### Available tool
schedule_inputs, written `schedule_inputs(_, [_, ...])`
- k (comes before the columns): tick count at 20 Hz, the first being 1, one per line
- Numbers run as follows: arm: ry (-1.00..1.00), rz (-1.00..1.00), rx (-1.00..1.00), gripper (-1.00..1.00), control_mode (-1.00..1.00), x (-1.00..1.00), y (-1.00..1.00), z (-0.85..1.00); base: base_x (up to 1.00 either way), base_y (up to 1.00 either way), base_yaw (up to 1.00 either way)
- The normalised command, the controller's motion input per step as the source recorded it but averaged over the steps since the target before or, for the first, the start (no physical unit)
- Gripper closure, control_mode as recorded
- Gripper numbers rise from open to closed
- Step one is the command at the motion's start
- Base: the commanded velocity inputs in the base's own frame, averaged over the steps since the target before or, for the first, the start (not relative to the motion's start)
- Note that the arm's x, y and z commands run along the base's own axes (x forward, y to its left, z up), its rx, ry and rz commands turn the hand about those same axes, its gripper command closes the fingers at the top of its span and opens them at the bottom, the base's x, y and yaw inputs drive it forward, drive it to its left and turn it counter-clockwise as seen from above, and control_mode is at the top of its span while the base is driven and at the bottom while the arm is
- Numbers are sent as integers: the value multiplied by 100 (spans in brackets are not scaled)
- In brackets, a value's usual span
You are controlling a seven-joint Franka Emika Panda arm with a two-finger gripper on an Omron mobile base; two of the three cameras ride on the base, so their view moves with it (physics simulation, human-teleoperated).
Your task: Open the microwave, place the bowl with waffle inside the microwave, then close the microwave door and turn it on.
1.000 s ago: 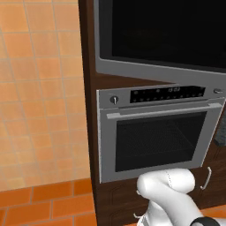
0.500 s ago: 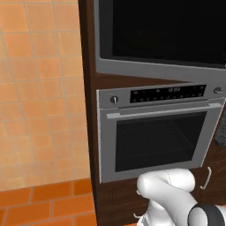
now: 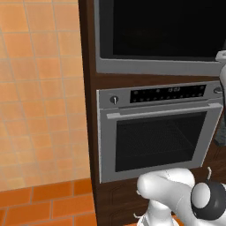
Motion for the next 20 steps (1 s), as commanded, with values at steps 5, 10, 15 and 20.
schedule_inputs(5, [-1, 18, 1, -100, -100, 51, -32, 4, 0, 0, 0])
schedule_inputs(10, [0, 10, 0, -100, -100, 50, -5, 0, 0, 0, 0])
schedule_inputs(15, [0, 6, 0, -100, -100, 45, -3, 0, 0, 0, 0])
schedule_inputs(20, [0, 3, 0, -100, -100, 52, 0, 0, 0, 0, 0])
